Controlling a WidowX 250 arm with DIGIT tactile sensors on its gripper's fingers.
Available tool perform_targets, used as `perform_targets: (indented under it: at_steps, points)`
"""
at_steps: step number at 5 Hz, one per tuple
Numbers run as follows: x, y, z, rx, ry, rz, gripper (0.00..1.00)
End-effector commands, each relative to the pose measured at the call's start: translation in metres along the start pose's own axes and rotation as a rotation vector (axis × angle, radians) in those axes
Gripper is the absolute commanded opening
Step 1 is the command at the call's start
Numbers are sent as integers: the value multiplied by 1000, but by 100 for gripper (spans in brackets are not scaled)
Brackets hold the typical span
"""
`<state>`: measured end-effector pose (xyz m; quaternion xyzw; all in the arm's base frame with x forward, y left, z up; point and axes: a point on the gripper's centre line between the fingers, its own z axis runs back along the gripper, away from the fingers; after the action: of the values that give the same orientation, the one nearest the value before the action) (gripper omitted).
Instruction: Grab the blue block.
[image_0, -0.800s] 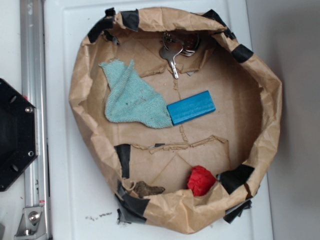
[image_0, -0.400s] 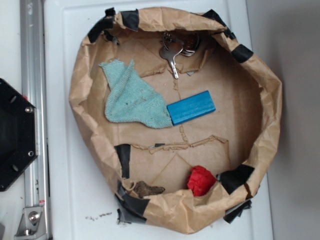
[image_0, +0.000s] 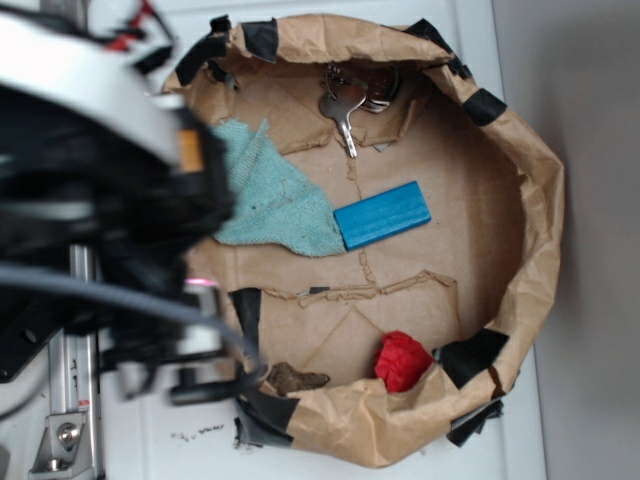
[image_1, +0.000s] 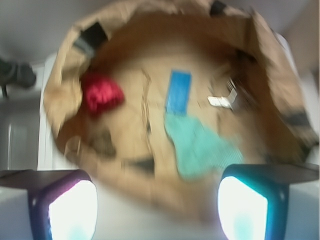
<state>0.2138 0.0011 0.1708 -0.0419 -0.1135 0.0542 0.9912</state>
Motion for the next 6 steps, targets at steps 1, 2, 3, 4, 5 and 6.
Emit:
perform_targets:
  at_steps: [1, 2, 3, 4, 5, 6]
  points:
    - [32, 14, -78, 31, 79, 40, 100]
    - [27, 8, -117, 55, 149, 61, 100]
    - [34, 10, -139, 54, 140, 124, 100]
    - [45, 21, -156, 47, 163, 180, 100]
    - [54, 25, -170, 86, 192, 183, 100]
    - [56, 27, -175, 108, 219, 202, 0]
